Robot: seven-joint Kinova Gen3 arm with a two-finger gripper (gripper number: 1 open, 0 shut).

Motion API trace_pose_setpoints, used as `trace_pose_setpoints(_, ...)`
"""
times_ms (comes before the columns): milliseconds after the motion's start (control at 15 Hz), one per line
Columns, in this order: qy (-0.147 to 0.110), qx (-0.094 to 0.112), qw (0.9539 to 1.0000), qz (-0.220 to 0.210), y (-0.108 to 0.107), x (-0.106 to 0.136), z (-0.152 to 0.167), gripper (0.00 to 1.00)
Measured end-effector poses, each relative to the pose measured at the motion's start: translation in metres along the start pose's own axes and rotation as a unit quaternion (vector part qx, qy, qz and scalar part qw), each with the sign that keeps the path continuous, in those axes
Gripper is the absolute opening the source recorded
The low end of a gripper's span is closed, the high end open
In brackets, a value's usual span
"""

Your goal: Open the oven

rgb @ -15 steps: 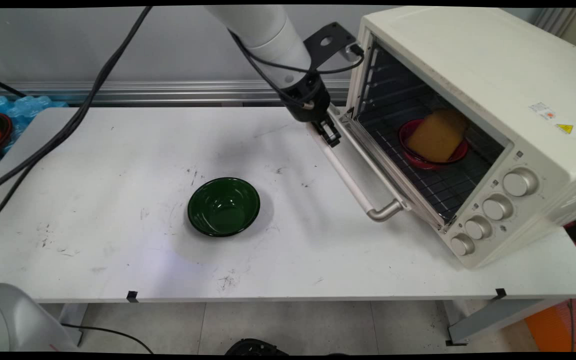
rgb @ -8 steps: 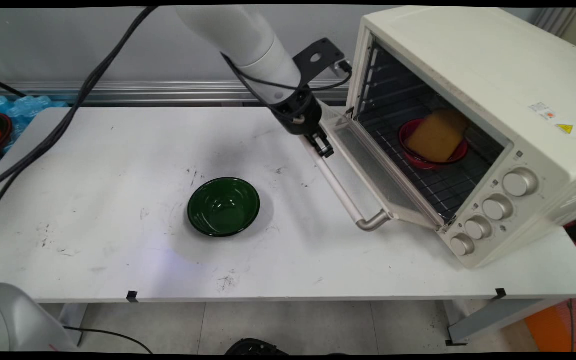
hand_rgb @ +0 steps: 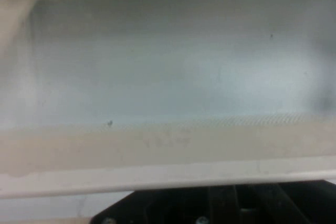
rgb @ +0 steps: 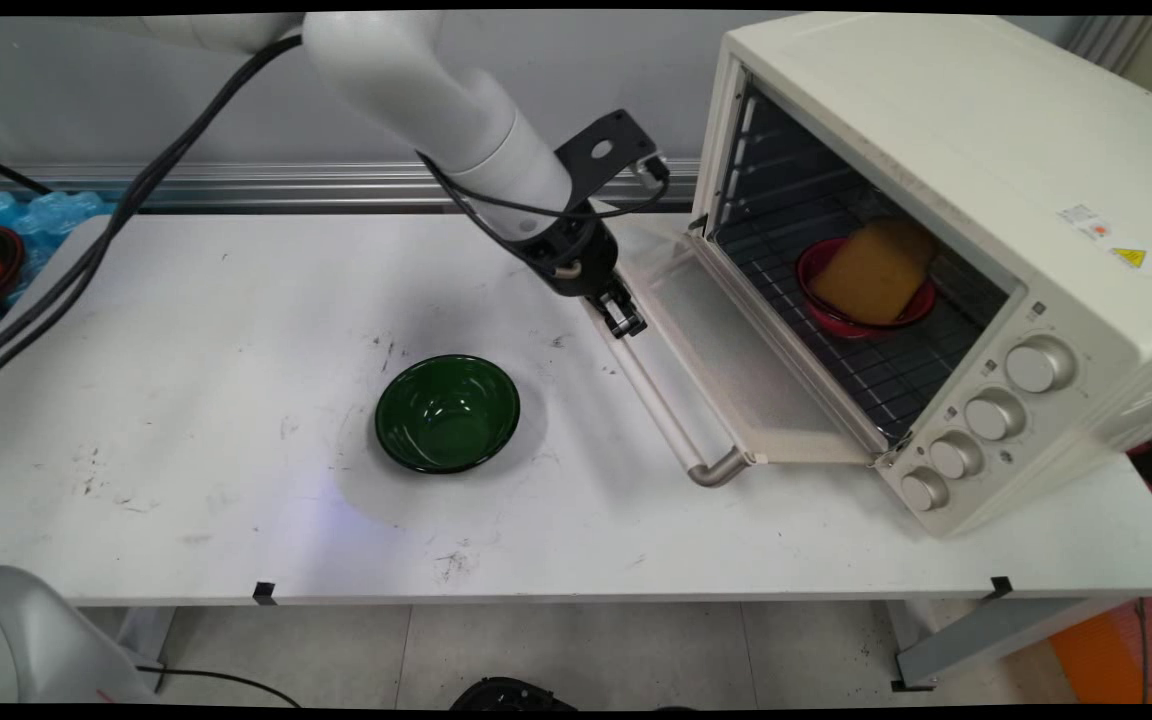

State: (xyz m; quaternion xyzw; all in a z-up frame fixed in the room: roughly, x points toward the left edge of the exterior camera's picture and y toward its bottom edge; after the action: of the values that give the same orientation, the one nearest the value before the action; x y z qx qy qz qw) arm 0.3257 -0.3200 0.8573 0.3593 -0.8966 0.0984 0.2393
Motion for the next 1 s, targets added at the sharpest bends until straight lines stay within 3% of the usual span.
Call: trace_pose_setpoints(1000, 0.041, 0.005, 0.999, -0.017, -0.003, -0.049, -0.008, 0.0)
